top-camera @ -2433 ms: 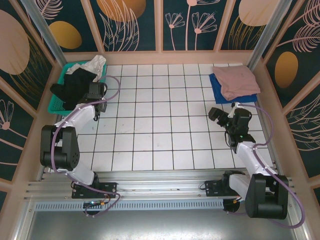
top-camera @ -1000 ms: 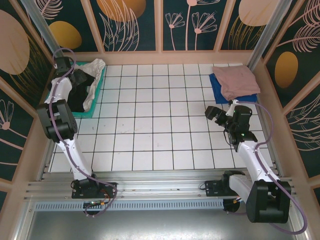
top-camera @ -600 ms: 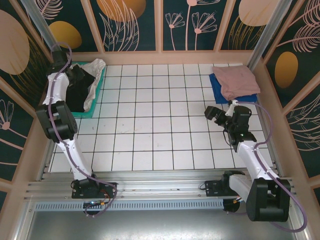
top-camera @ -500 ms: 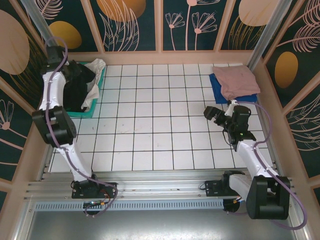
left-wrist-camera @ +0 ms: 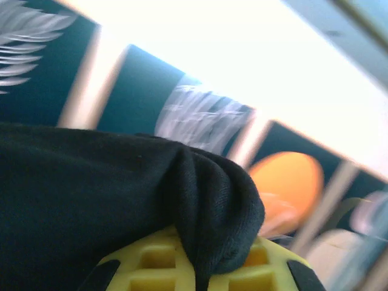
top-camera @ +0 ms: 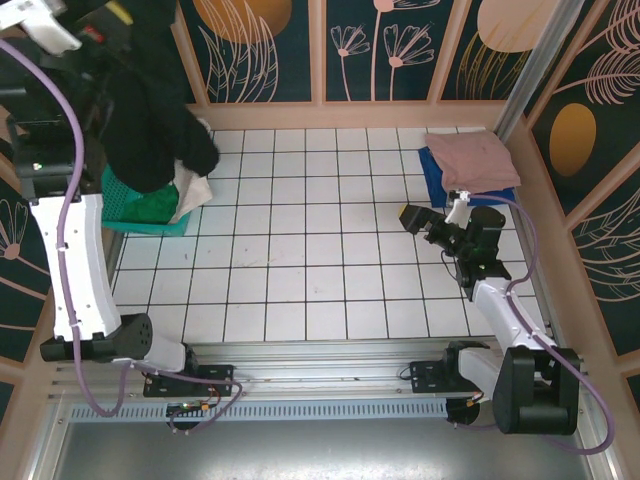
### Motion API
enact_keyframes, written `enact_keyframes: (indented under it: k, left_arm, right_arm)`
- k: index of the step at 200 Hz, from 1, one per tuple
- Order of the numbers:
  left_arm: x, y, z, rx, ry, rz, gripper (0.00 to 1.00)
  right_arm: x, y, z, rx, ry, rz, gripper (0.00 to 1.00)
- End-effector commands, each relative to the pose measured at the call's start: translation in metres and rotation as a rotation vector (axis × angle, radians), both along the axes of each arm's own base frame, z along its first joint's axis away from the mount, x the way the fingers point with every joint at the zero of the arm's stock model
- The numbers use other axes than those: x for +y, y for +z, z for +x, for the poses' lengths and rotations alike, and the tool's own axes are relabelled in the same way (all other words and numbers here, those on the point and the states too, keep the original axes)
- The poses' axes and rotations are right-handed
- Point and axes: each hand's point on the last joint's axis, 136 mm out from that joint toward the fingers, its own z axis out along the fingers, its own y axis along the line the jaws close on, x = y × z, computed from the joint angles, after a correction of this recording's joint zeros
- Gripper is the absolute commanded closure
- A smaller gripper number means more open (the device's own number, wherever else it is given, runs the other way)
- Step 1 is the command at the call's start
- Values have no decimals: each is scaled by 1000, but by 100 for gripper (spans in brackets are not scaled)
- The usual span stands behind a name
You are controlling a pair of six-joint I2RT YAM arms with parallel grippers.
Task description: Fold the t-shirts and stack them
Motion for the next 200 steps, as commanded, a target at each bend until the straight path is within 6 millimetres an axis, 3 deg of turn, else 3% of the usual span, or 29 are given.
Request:
enact_keyframes:
  k: [1,23,34,45,49,67,82,96,111,127,152,170,200]
  left_arm:
    - [-76,12,-15,-71,-288,5,100]
    - [-115,0,-22,-67,-481,-43,100]
    - [-120,-26,-7,0,-504,-84,100]
    - [-118,-65,17,93,-462,-115,100]
    - [-116,-83,28,134,-433,-123,93]
    - [-102,-176,67,330,-273,-111,39]
    - [-77,-261,90,514,-72,-57,19]
    - [-55,-330,95,665,73,21,2]
    - [-45,-381,87,774,129,57,1]
    - [-54,-414,77,826,79,57,1]
    - [-69,-472,55,931,31,117,2]
    - [-65,-520,43,1044,45,158,1]
    - [-60,-566,32,1146,61,216,2]
  right_arm:
    - [6,28,-3,-74,31,28,1]
    - [7,36,-7,-92,36,37,1]
    - [6,38,-8,-96,29,34,1]
    - [4,39,-8,-96,18,30,1]
    - [3,38,-8,-92,12,30,1]
    - [3,31,-7,-65,-4,27,1]
    - [3,16,-6,-15,-31,9,1]
    - [4,-4,-7,46,-60,-27,1]
    - [7,-30,-9,121,-87,-89,1]
    - [11,-60,-9,200,-108,-155,1]
    - [25,-89,-6,285,-76,-211,3]
    - [32,-108,1,326,-87,-280,4]
    - [51,-129,10,383,-43,-344,9]
